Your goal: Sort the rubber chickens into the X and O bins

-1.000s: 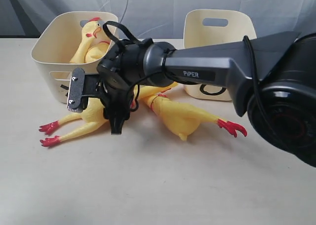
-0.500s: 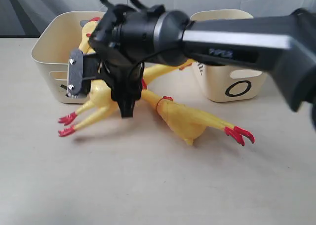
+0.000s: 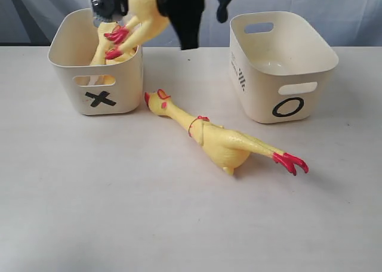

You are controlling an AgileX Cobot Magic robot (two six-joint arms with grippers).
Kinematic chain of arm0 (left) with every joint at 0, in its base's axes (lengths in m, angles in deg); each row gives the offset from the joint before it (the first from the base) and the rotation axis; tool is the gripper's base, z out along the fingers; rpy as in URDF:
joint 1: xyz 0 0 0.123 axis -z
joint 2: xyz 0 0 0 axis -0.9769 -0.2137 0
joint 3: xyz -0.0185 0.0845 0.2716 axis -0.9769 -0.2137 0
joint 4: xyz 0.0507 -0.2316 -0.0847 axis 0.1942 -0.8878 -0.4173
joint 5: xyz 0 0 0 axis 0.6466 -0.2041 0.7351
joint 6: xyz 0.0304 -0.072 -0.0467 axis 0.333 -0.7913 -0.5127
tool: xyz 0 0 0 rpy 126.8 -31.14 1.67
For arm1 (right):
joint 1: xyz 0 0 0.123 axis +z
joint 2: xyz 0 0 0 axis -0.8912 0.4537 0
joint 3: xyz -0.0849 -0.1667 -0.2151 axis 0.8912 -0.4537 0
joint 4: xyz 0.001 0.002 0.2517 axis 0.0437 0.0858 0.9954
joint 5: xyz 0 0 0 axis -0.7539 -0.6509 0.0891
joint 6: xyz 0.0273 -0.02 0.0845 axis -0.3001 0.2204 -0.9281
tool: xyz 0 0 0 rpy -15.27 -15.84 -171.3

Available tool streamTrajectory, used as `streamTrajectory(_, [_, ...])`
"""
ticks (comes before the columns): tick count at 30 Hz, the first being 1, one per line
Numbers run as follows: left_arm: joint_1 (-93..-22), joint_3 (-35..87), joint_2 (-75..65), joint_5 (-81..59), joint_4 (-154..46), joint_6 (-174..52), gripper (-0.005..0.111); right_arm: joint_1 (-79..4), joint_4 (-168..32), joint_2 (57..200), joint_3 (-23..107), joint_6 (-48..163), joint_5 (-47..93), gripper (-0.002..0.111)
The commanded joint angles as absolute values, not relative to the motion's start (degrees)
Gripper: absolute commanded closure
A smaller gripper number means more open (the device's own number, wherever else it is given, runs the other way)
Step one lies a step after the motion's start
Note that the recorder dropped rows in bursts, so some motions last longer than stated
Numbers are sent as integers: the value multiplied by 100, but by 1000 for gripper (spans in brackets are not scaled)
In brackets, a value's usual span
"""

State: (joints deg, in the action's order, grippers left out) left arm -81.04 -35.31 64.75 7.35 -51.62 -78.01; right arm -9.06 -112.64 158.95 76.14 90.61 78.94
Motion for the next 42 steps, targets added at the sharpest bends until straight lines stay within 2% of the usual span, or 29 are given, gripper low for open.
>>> streamTrajectory(1, [-8095,-3488,6454,690,-5151,-7806,107,-1054,-12286,15718,7657,9012,8973,109])
streamTrajectory(14, [-8095,-3488,6454,690,-5151,-7806,107,-2931,-12328,15737,7657,8493,9044,109])
streamTrajectory(19, [-8095,-3488,6454,690,-5151,-7806,107,-3511,-11634,15893,7646,8505,8835,109])
streamTrajectory(29, [-8095,-3488,6454,690,-5151,-7806,107,-3545,-11162,17180,7646,8505,8904,108])
streamTrajectory(31, [-8095,-3488,6454,690,-5151,-7806,107,-3461,-11214,17341,7646,8518,9071,97])
streamTrajectory(36, [-8095,-3488,6454,690,-5151,-7806,107,-3343,-11238,17363,7646,8358,9213,42])
streamTrajectory(38, [-8095,-3488,6454,690,-5151,-7806,107,-3284,-11304,17297,7646,8105,9263,41])
streamTrajectory(42, [-8095,-3488,6454,690,-5151,-7806,107,-3061,-11423,16963,7646,7758,9333,63])
